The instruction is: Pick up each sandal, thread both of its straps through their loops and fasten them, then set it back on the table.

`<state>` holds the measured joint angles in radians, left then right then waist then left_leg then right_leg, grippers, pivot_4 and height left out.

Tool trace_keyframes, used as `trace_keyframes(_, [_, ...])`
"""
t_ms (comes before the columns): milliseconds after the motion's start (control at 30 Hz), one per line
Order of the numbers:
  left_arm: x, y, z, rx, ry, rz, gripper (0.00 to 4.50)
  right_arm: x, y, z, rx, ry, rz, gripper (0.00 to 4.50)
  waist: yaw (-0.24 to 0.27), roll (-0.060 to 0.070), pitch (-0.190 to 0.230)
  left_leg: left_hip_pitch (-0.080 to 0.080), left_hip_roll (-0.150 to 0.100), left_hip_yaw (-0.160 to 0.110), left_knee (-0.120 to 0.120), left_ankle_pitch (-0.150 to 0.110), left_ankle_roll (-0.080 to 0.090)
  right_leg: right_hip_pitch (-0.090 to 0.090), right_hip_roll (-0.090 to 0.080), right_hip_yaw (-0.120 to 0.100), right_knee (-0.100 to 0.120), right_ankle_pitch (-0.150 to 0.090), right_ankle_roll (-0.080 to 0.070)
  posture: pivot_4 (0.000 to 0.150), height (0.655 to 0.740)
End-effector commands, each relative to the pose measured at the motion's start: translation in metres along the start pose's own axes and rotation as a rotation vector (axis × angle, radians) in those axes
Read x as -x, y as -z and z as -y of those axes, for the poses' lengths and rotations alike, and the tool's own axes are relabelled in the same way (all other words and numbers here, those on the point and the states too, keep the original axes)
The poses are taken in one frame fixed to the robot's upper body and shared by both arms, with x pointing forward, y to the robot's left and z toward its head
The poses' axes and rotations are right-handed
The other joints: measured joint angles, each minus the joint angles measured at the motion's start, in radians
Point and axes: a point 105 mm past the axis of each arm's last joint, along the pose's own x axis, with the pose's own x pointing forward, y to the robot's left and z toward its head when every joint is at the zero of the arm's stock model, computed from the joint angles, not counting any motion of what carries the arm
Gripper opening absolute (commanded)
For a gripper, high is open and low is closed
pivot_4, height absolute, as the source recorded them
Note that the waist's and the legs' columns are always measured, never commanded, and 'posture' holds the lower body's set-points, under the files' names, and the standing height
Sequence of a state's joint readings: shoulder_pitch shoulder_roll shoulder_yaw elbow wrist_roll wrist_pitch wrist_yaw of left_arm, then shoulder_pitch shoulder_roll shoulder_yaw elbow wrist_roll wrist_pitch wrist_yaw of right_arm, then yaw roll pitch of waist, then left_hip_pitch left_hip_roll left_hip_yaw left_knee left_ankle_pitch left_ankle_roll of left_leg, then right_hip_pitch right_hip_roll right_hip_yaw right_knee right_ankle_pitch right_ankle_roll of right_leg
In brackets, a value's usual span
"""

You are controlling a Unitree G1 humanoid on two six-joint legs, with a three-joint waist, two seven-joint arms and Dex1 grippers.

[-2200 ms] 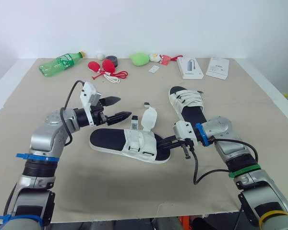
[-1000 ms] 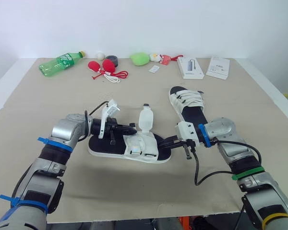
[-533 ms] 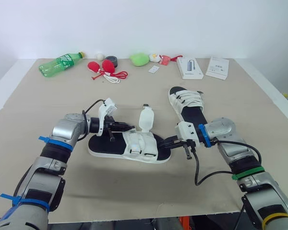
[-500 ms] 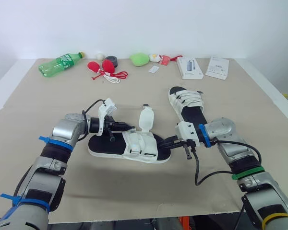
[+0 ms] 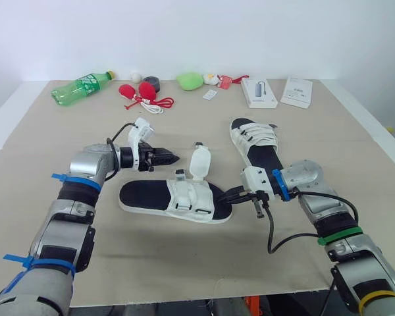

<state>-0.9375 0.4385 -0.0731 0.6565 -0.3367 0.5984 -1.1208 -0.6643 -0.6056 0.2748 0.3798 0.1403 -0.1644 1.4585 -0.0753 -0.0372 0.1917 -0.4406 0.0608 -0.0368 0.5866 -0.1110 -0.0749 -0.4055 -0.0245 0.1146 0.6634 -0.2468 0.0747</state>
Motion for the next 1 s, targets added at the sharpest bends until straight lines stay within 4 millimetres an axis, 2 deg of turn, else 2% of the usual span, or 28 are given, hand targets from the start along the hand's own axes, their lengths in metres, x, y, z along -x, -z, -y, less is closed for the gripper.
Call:
trace_keyframes(33, [-0.001, -0.026, 0.007, -0.035, 0.035, 0.066, 3.64, 0.000, 0.008, -0.002, -0.017, -0.004, -0.038, 0.00, 0.000, 0.000, 0.000, 0.000, 0.000, 0.000, 0.000, 0.000, 0.000, 0.000, 0.000, 0.000, 0.000, 0.000, 0.000, 0.150, 0.7400])
trace_keyframes(100, [-0.005, -0.019, 0.005, -0.048, 0.031, 0.012, 4.49, 0.000, 0.008, -0.002, -0.018, -0.003, -0.038, 0.00, 0.000, 0.000, 0.000, 0.000, 0.000, 0.000, 0.000, 0.000, 0.000, 0.000, 0.000, 0.000, 0.000, 0.000, 0.000, 0.150, 0.7400])
trace_keyframes(200, [-0.010, -0.009, 0.011, -0.035, 0.081, -0.043, 4.49, 0.000, 0.008, -0.002, -0.019, 0.000, -0.039, 0.00, 0.000, 0.000, 0.000, 0.000, 0.000, 0.000, 0.000, 0.000, 0.000, 0.000, 0.000, 0.000, 0.000, 0.000, 0.000, 0.150, 0.7400])
trace_keyframes(433, [-0.014, -0.002, 0.038, 0.052, 0.262, -0.096, 4.49, 0.001, 0.009, -0.005, -0.022, 0.007, -0.041, 0.00, -0.001, 0.000, 0.000, 0.000, 0.000, -0.001, 0.000, 0.000, 0.000, 0.000, 0.000, 0.000, 0.000, -0.001, -0.001, 0.150, 0.7400])
trace_keyframes(767, [-0.035, -0.009, 0.042, 0.163, 0.286, -0.087, 4.49, 0.001, 0.010, -0.006, -0.017, 0.013, -0.045, 0.00, -0.001, 0.000, 0.000, 0.000, 0.000, -0.001, 0.000, 0.000, 0.000, 0.000, 0.000, 0.000, 0.000, -0.002, -0.002, 0.150, 0.7400])
trace_keyframes(1000, [-0.054, -0.024, 0.038, 0.081, 0.258, -0.078, 4.49, 0.001, 0.010, -0.007, -0.016, 0.023, -0.044, 0.00, -0.002, 0.000, 0.000, 0.000, -0.001, -0.002, 0.000, 0.000, 0.000, 0.000, 0.000, 0.000, 0.000, 0.000, 0.001, 0.150, 0.7400])
